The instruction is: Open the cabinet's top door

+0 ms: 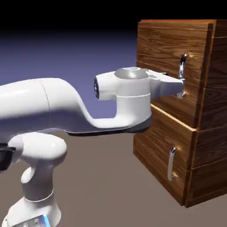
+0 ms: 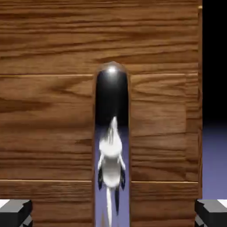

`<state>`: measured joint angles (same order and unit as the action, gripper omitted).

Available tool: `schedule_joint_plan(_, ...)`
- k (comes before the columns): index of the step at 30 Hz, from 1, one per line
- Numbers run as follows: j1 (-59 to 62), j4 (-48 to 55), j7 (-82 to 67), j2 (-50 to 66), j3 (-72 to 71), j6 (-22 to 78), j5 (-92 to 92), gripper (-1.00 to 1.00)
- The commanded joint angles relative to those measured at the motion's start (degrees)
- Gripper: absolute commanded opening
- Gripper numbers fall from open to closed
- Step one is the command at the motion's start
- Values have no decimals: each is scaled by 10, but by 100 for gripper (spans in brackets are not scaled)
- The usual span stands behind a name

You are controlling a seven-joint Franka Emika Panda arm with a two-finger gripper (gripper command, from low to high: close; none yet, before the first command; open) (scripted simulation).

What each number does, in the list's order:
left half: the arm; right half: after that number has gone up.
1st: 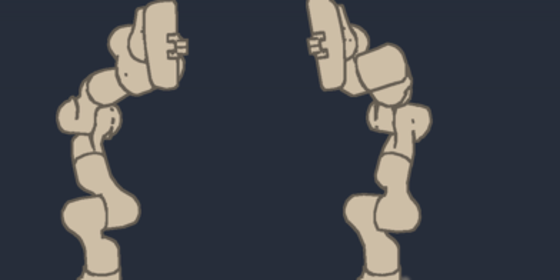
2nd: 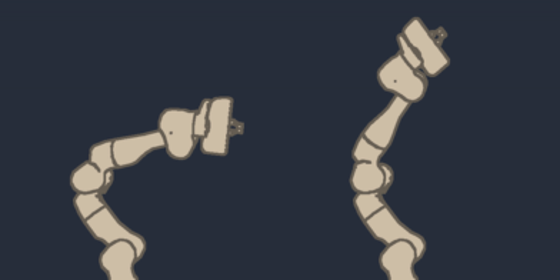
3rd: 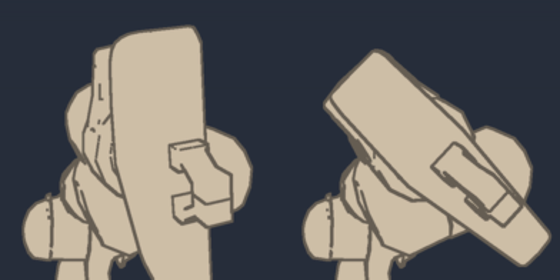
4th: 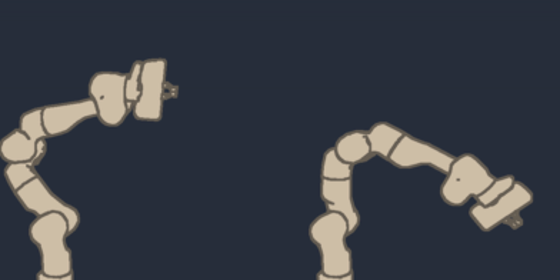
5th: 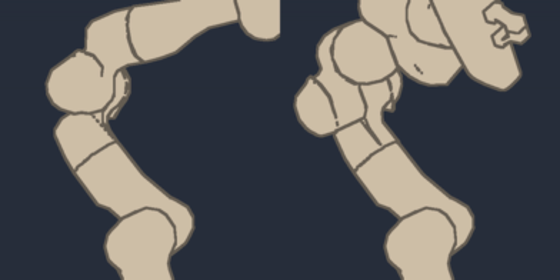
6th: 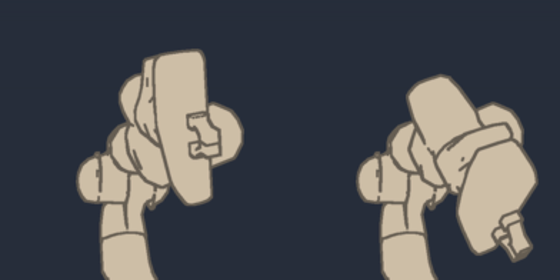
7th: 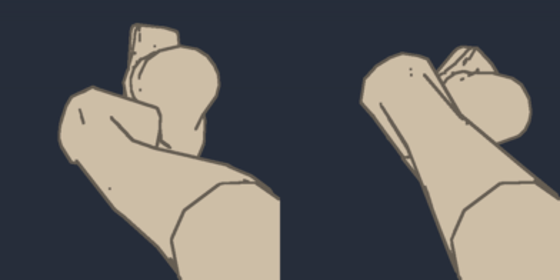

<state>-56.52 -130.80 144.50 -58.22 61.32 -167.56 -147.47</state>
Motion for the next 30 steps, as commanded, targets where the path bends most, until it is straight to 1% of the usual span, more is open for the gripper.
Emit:
schedule_joint_plan(1,-21,14,1,6,11,5,-4,0)
schedule_joint_plan(2,-21,14,1,6,11,5,-4,-100)
schedule_joint_plan(3,-21,14,1,6,11,5,-4,-100)
schedule_joint_plan(11,145,-128,3,-18,-122,99,74,-100)
schedule_joint_plan(19,296,-261,-29,-84,-286,194,220,-100)
schedule_joint_plan(24,353,-323,-61,-140,-389,254,335,-100)
schedule_joint_plan(30,377,-372,-98,-202,-514,336,480,-100)
